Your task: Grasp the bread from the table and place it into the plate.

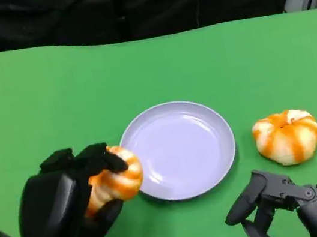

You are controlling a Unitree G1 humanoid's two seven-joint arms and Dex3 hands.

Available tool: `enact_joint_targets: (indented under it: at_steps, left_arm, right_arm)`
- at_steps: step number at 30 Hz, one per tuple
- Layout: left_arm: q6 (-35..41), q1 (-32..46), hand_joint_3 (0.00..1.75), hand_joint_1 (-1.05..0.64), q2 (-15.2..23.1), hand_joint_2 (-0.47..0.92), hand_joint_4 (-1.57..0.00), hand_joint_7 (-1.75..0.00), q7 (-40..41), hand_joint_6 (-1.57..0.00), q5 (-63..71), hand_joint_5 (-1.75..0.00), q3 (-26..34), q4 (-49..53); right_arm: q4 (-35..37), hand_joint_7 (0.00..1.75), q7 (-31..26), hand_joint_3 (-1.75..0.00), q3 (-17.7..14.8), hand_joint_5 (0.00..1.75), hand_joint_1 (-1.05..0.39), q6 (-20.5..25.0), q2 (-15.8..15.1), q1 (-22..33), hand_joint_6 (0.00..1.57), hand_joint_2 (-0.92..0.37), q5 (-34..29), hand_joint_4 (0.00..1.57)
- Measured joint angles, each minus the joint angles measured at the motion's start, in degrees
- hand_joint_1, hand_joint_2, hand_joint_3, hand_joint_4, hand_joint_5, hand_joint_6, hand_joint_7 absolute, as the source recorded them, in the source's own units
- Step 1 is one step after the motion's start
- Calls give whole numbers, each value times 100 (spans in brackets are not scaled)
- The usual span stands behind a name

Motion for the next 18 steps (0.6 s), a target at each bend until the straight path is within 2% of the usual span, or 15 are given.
enact_joint_targets:
  at_steps: [8,16,18]
  left_arm:
    - [-19,-817,147,-13,-312,24,-92,-140,-257,-85,69,-175,-323,206]
    - [-17,-1223,144,-15,-471,22,-92,-145,-331,-83,140,-175,-516,683]
    - [50,-1517,134,-16,-579,24,-91,-145,-445,-81,159,-175,-657,1053]
  right_arm:
    - [-1,121,-1,-114,-3,158,-16,-5,-17,-11,71,-45,-2,79]
    - [0,122,-8,-115,-7,157,-15,-25,-37,12,71,-45,2,80]
    - [-2,122,-18,-116,4,157,-16,-53,-37,19,72,-44,-2,81]
